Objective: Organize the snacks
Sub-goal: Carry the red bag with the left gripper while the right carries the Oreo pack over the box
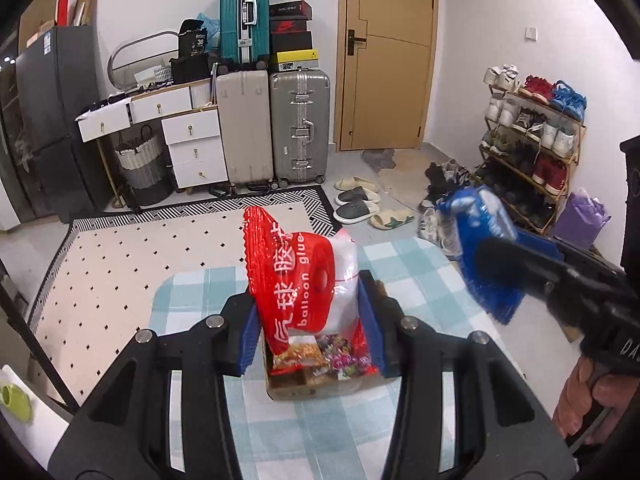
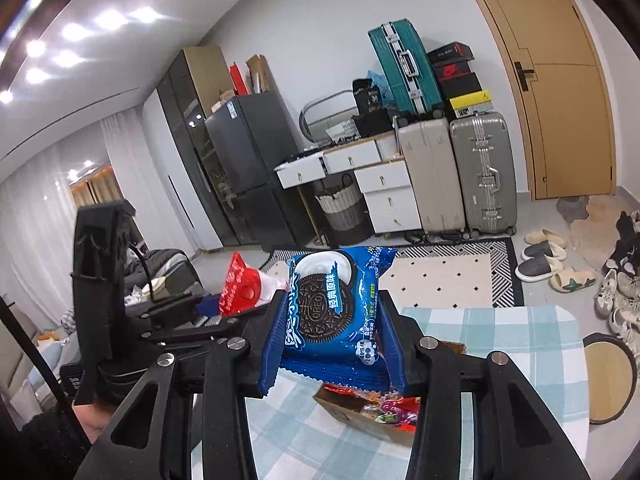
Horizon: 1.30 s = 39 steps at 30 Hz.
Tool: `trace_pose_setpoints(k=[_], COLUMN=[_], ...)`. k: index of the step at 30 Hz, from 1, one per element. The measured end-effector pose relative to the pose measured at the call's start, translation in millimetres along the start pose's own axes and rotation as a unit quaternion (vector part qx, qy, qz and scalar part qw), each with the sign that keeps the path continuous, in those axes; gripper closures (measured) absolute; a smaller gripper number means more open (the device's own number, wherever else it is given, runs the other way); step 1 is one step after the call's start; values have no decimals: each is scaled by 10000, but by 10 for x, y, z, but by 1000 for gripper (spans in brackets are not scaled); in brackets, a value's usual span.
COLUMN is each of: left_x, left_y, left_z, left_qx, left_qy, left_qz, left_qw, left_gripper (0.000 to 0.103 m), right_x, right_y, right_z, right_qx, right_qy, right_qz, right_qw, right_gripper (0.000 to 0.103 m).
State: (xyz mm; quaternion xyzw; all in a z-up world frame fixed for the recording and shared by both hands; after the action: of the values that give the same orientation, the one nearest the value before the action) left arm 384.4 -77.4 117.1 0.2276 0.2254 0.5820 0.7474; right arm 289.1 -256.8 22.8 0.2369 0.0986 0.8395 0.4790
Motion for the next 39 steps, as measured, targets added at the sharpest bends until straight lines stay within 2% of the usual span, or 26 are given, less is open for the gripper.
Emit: trace_pose_setpoints(k=[2, 8, 17, 24, 27, 31, 39], left_x=[-45, -5, 31, 114, 164, 197, 258], left_y=[-212, -800, -1765, -2216, -2372, -2535, -2728], left_z=[54, -64, -542, -871, -929, -1045, -1126], left_qx=[98, 163, 768, 1033, 1090, 1251, 1373], left_qy=[-34, -164, -43, -69, -117, 36, 133], left_qz=[-86, 254, 50, -85, 51, -38, -40], left_qw=[9999, 9994, 9970, 9946, 9940, 9921, 9904], left_gripper=[62, 62, 62, 62, 62, 62, 62], right_x=[-90, -366, -740, -971, -1036, -1079, -1175], right_y=[-183, -697, -1226, -1489, -1588, -1722, -1872], right_z=[-11, -170, -585, -889, -980, -1134, -1292], right_qx=[148, 530, 920, 1180, 1262, 1437, 1572], right_qy=[31, -109, -157, -159, -84, 156, 7], right_qz=[-74, -128, -257, -299, -348, -438, -321], right_qw=[9999, 9985, 9953, 9924, 9914, 9885, 9870], right_gripper=[60, 60, 60, 60, 60, 60, 60])
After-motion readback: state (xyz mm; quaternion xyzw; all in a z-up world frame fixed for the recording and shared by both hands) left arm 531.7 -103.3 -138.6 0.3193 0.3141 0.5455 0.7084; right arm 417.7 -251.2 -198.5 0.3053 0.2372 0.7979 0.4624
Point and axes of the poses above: each gripper's, at about its wrist camera, not at the fingertips, and y roughly against the way its jaws point, x to its left, z to its top, the point moved 10 cm from there along -y, roughly the way its jaws point, and after that the axes turned 4 degrees about y, right-handed, at the moved point
